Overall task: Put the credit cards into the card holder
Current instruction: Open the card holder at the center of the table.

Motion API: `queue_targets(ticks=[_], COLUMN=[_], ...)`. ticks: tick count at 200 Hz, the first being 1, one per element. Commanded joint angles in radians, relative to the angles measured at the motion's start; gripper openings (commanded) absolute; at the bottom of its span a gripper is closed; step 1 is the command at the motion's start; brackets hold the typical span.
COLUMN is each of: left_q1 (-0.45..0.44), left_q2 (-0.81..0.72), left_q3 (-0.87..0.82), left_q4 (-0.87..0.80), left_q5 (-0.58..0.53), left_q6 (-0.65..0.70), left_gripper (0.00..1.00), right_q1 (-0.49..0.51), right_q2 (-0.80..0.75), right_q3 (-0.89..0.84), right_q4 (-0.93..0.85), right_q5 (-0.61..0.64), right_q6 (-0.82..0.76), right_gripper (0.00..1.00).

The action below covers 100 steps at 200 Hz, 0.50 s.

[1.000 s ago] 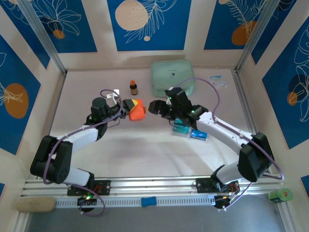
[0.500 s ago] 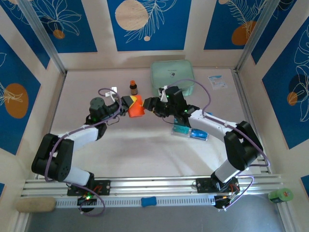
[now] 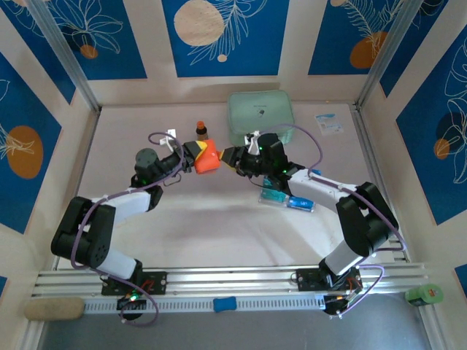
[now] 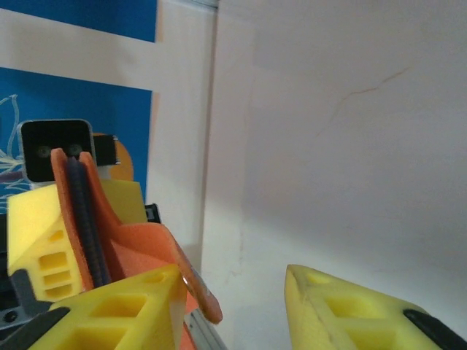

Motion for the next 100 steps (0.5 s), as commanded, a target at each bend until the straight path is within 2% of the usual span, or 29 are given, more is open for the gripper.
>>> queue_targets(ticks=[1,50,100], left_q1=[0.0,-0.002,-0.004], left_q2=[0.017,0.052,0.078], left_q3=[-0.001,-0.004,0.003], left_q4=[0.135,0.246,0.292], left_q5=[-0.012,-0.03,-0.039], left_q6=[-0.048,-0.113,-0.132], left_gripper=[0.0,0.0,0.0], right_q1=[-0.007,-0.009,-0.012], right_q2=[0.008,0.053,0.117], right_q3=[-0.019,-0.019,-0.016], right_q4=[0.11,0.269,0.425], right_q5=[-0.073,-0.158,-0.236], right_q6=[0.058,0.149,0.248], right_gripper=[0.4,0.4,0.4])
